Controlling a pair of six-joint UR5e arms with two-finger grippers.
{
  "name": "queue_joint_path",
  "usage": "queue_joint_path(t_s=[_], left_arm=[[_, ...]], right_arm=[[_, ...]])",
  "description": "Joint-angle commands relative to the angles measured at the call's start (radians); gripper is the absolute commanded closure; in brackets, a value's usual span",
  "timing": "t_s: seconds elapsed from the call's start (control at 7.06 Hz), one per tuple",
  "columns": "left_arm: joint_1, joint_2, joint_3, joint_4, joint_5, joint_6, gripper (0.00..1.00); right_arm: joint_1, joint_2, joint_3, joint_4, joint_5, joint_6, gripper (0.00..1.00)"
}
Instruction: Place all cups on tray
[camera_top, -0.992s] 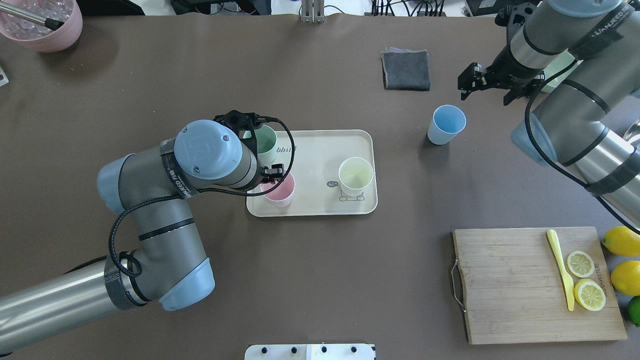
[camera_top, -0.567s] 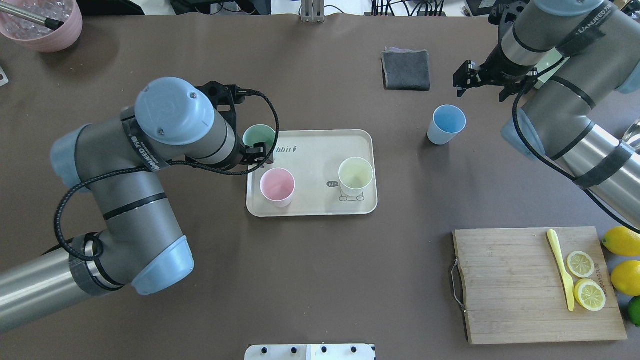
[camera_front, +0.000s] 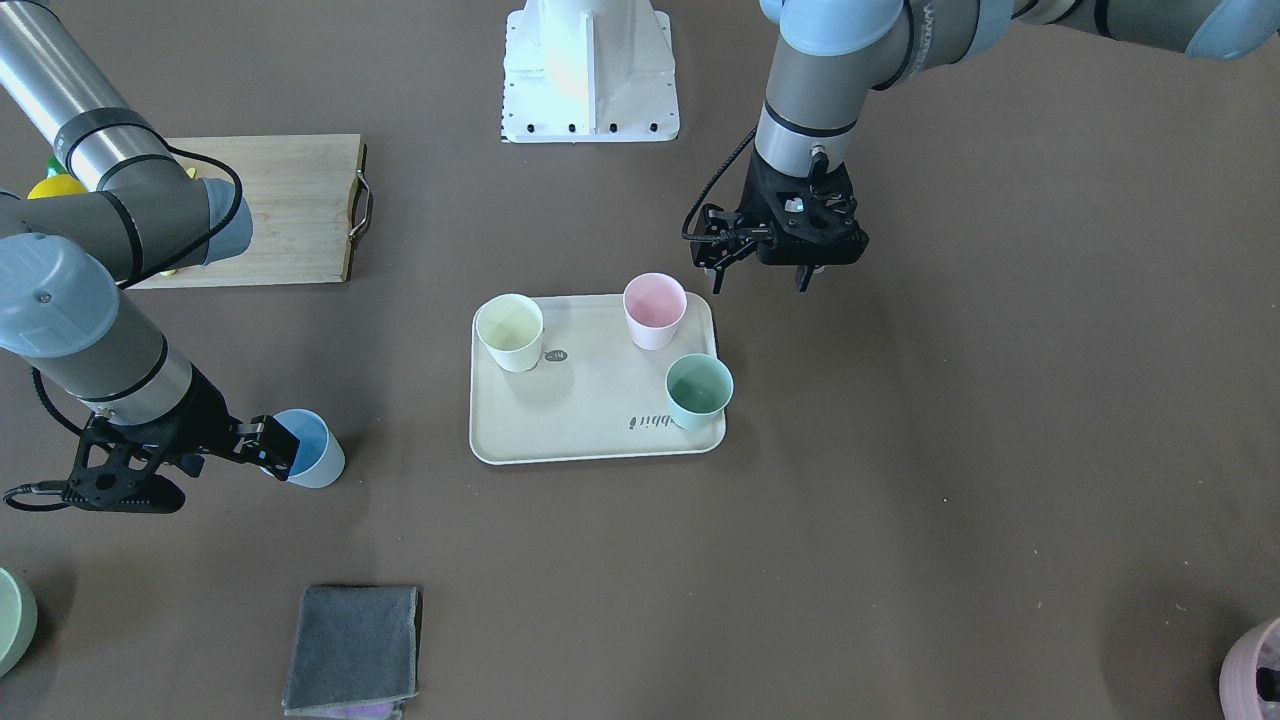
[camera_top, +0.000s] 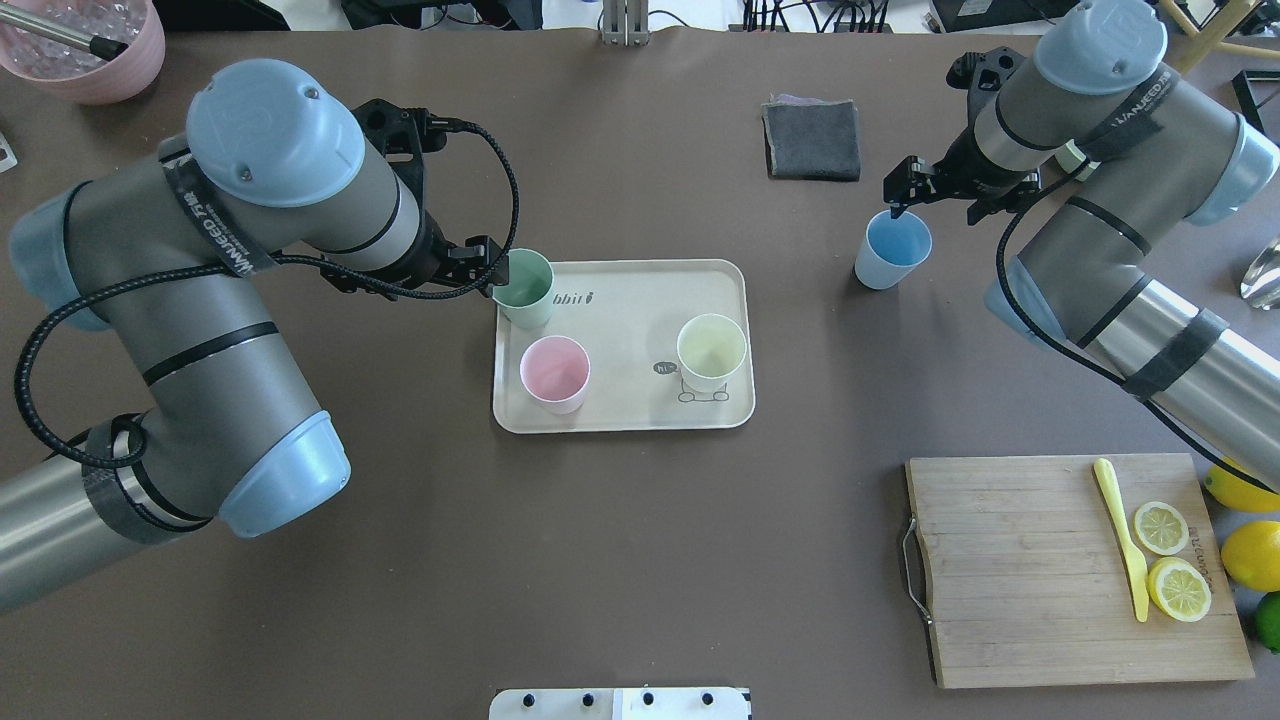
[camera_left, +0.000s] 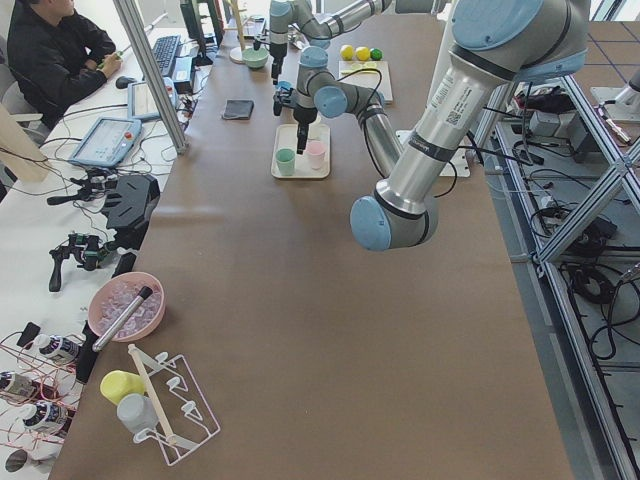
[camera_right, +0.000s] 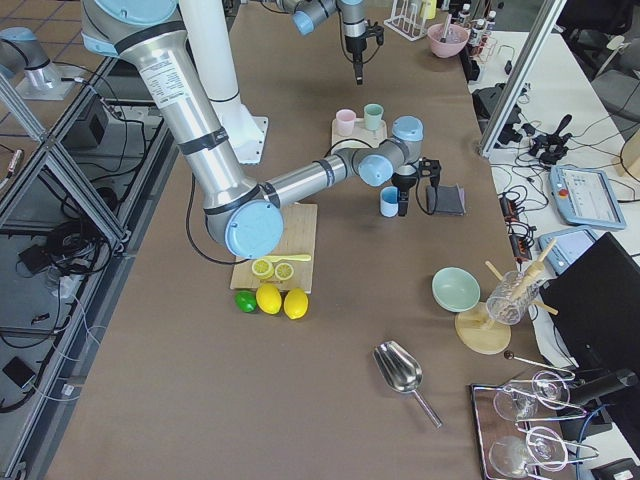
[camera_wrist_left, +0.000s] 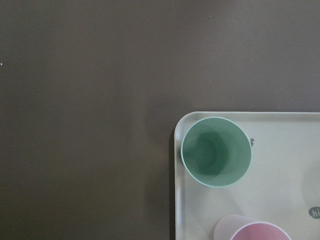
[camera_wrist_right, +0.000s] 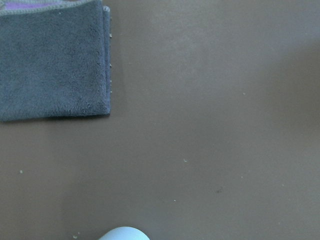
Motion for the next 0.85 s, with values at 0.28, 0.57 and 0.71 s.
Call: queue_joint_path(t_s=[0.28,0.57,0.71], left_arm=[[-0.003,-0.003,0.013,-0.001,0.000,0.002,0.02],[-0.003,-0.005,0.013,-0.001,0.000,0.003,0.02],[-0.004,-0.005,0.011,-0.001,0.000,0.003,0.02]], right_arm=[[-0.027,-0.041,0.010,0.004,0.006,0.002,0.00],[-0.055,-0.049,0.009,0.004,0.002,0.005,0.09],[-0.061,-0.047,0.010,0.004,0.001,0.017,0.79]])
